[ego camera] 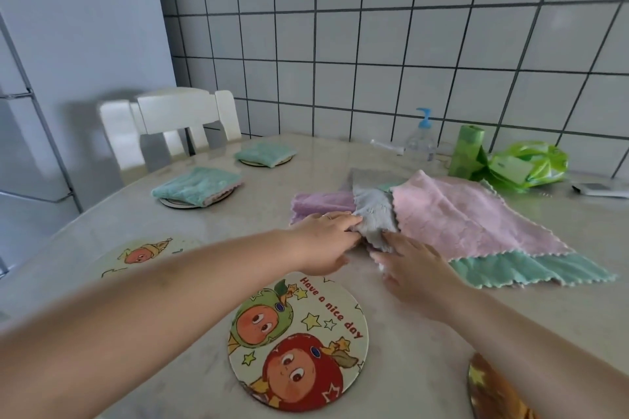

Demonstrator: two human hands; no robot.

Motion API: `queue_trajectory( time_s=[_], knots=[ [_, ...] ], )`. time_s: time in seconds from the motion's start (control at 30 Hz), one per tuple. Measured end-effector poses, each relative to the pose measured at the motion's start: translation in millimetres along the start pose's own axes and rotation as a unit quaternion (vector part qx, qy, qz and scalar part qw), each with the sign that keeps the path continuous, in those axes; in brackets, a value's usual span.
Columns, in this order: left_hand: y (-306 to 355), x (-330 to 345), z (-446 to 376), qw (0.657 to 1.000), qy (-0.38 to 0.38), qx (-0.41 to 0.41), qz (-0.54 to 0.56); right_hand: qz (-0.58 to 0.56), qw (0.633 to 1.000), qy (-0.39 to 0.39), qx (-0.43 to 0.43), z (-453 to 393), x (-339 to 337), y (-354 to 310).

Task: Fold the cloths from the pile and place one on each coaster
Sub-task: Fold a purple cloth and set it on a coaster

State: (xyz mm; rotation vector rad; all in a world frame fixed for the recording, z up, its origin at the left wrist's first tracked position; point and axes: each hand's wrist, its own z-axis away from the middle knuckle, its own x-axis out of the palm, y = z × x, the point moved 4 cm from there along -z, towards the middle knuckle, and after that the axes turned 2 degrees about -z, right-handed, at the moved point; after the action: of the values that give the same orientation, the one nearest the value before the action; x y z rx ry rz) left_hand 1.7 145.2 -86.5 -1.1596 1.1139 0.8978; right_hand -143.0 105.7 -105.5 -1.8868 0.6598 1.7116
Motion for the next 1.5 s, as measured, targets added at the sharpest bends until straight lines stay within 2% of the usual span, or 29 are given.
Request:
queue_trajectory(
  time_s=[0.2, 0.3, 0.43, 0.6, 0.73, 0.9, 1.0, 1.1, 1.23, 1.33, 1.43, 1.5],
  knots=[
    [1, -24, -8, 0.994, 0.104, 0.036, 0.025, -0.015, 0.998, 0.067, 0.004, -4, -9, 1],
    [-8, -42, -14, 0.99, 0.137, 0.018, 0.04, -0.038, 0.993, 0.109, 0.018, -3, -26, 10],
    [-15, -68, -23, 0.973, 0.19, -0.016, 0.132, -0.068, 0.982, 0.174, 0.024, -2, -48, 23],
    [-21, -98, -39, 0.961, 0.237, -0.014, 0.143, -0.067, 0.974, 0.217, 0.024, -6, -63, 35],
    [-29, -118, -54, 0.966, 0.247, 0.007, 0.082, -0.03, 0.982, 0.187, 0.019, -18, -68, 40],
    [-46, -149, -65, 0.97, 0.221, 0.042, -0.092, 0.06, 0.976, 0.204, 0.042, -34, -90, 56],
    [-61, -166, -73, 0.964, 0.225, 0.016, -0.142, 0.173, 0.965, 0.193, 0.041, -49, -113, 70],
    [-77, -184, -81, 0.96, 0.244, -0.023, -0.137, 0.274, 0.947, 0.158, 0.051, -63, -143, 77],
    [-98, -228, -82, 0.945, 0.309, -0.075, -0.072, 0.219, 0.951, 0.217, 0.04, -72, -198, 86],
    [-115, -257, -78, 0.932, 0.342, -0.102, -0.063, 0.157, 0.951, 0.263, 0.033, -76, -225, 95],
    [-127, -272, -70, 0.928, 0.349, -0.117, -0.064, 0.114, 0.953, 0.281, 0.007, -81, -234, 95],
    [-132, -275, -68, 0.927, 0.346, -0.127, -0.06, 0.114, 0.952, 0.28, -0.043, -79, -237, 90]
  ],
)
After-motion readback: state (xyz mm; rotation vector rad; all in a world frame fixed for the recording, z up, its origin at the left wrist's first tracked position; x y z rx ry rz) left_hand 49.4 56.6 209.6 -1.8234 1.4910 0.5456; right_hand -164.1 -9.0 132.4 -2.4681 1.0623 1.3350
